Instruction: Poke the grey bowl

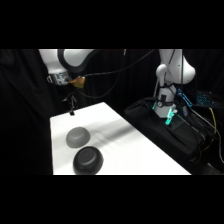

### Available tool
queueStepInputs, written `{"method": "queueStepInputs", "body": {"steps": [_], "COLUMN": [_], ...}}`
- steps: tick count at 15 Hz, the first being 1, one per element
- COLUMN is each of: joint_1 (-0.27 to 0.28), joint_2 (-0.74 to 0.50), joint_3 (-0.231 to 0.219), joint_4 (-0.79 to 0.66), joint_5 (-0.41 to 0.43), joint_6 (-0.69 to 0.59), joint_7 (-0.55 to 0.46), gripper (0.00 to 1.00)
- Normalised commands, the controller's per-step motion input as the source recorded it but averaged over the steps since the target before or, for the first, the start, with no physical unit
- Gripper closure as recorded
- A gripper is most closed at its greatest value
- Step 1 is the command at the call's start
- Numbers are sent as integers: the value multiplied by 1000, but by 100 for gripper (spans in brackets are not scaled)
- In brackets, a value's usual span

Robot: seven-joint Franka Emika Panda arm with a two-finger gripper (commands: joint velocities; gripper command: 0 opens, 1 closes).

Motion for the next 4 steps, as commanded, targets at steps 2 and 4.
{"method": "queueStepInputs", "body": {"steps": [2, 4], "joint_1": [115, 102], "joint_2": [-365, -345], "joint_3": [-71, -55], "joint_4": [-304, -304], "joint_5": [-134, -115], "joint_6": [-50, -8], "joint_7": [156, 115], "gripper": [0, 0]}}
